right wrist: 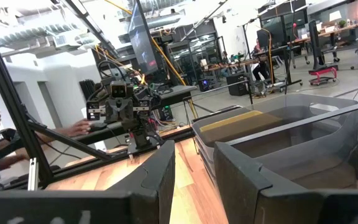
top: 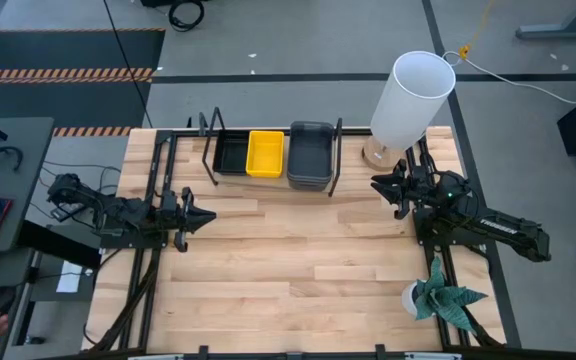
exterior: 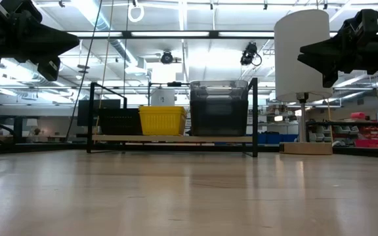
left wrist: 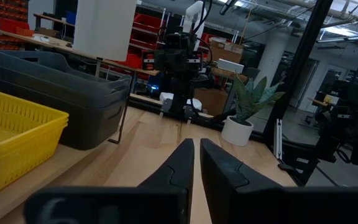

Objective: Stack baskets on shelf by color
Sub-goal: Return to Home Position

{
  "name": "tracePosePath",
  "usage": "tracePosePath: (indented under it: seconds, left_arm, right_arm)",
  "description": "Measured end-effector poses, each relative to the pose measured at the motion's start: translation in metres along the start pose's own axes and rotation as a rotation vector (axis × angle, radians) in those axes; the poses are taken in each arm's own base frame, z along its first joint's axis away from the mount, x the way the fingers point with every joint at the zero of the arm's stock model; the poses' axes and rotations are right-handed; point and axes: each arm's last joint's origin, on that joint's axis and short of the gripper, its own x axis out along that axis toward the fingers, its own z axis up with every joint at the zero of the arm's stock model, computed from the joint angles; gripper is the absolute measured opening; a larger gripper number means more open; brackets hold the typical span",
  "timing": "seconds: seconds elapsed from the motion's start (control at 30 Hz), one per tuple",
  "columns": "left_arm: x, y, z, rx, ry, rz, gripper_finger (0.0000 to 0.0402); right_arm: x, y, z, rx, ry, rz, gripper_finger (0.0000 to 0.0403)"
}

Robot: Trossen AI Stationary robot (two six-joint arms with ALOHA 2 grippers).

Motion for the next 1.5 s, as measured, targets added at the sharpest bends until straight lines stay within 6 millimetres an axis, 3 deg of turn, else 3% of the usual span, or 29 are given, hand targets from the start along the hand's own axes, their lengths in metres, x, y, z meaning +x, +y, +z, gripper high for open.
tracePosePath:
  seconds: [1.5]
  left_arm:
    - [0.0, 0.0, 0.0, 0.0, 0.0, 0.0, 0.0028]
  right_arm:
    - [0.0, 0.0, 0.0, 0.0, 0.0, -0.001, 0.0116]
